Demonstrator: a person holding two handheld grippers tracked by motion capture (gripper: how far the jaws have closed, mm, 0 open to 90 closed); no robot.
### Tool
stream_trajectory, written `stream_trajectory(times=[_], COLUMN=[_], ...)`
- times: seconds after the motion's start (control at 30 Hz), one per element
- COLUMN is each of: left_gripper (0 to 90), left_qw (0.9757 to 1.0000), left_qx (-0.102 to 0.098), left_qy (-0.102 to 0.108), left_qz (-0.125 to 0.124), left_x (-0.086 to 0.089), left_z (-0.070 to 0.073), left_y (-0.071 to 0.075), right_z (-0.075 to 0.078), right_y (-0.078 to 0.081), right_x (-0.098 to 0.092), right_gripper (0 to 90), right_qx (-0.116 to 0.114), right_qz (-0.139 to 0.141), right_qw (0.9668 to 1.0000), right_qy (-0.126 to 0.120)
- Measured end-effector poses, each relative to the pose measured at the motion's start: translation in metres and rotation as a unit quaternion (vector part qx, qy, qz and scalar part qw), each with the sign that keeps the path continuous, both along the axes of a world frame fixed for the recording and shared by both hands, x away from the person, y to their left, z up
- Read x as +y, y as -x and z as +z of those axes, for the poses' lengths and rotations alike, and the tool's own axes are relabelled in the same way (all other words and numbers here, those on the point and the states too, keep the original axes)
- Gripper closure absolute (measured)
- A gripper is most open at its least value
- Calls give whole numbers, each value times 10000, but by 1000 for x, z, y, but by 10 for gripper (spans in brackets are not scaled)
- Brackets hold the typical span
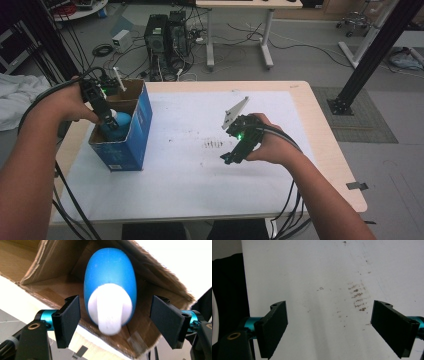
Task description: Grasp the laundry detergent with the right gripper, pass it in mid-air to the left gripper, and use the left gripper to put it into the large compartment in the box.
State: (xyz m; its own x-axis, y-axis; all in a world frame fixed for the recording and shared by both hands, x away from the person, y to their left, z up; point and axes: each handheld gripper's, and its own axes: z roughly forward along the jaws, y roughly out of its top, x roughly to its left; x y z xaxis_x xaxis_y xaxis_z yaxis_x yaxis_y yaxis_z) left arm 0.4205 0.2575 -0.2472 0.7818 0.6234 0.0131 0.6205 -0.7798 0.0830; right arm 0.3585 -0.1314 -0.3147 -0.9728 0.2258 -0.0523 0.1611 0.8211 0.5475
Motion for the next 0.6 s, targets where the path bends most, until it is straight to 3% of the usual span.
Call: stream_trajectory(times=[0.23,0.27,0.47,0.6], left_gripper=[230,230,203,196], left_qw=[9999,9998,9989,9968], left_qx=[-4,2,-30,-19], left_qy=[-20,9,48,39], left_qz=[-119,-212,-473,-793], left_x=[-4,-7,-19,-41], left_z=[18,26,36,41], left_y=[8,11,17,21], right_z=[6,7,13,21], right_y=[-2,-2,0,4], right_x=[-1,-1,-2,-2], right_gripper=[132,132,132,132], right_qx=[12,9,-29,-111], right_qz=[27,40,31,103], right_qw=[9999,9999,9998,9994], right_qy=[99,127,172,321])
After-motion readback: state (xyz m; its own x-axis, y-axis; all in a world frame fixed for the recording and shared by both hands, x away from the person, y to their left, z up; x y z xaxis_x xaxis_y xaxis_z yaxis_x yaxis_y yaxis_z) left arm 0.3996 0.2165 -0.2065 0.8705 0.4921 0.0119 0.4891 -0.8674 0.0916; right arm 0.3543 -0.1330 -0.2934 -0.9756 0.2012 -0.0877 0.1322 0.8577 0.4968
